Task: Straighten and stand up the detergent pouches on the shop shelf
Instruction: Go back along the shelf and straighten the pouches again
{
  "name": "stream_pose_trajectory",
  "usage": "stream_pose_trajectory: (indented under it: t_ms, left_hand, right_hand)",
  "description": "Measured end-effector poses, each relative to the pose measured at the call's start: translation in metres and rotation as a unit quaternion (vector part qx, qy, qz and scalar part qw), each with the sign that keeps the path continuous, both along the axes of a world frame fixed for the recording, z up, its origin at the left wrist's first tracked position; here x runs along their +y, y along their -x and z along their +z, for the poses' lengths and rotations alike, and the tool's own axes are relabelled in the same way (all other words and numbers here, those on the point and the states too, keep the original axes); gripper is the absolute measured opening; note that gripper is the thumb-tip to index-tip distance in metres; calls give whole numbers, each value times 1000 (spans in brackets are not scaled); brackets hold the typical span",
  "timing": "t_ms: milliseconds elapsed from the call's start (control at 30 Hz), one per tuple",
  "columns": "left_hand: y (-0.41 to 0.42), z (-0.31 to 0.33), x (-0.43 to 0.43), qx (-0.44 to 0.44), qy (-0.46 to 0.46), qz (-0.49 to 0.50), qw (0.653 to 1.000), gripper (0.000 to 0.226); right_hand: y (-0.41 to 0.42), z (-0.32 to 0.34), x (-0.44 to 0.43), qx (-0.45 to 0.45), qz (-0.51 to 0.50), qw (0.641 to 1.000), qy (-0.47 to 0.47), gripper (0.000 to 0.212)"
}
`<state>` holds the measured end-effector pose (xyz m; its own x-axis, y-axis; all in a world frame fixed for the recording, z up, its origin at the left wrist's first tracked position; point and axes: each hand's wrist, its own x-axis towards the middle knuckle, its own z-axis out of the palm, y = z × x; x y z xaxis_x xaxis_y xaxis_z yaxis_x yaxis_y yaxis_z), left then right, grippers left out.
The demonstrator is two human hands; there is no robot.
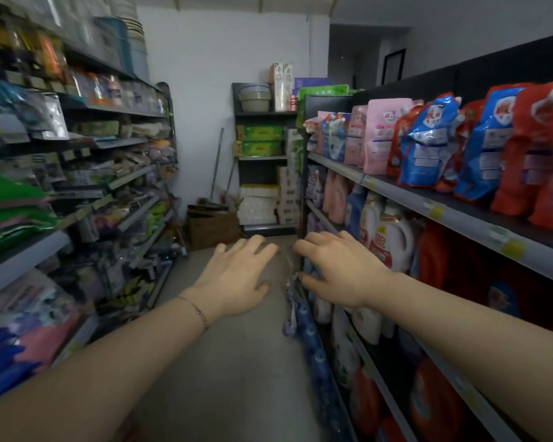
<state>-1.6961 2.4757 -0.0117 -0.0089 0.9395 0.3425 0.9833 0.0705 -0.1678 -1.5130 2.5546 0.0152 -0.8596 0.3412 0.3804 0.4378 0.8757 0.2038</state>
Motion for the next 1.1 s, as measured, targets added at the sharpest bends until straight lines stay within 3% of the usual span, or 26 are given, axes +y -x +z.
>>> stream_pose_trajectory:
  t_ms: [1100]
  left_hand:
    - [151, 23, 260, -7, -46, 59, 997, 54]
  right_hand:
    - [171, 11, 286, -2, 45, 999, 5, 37]
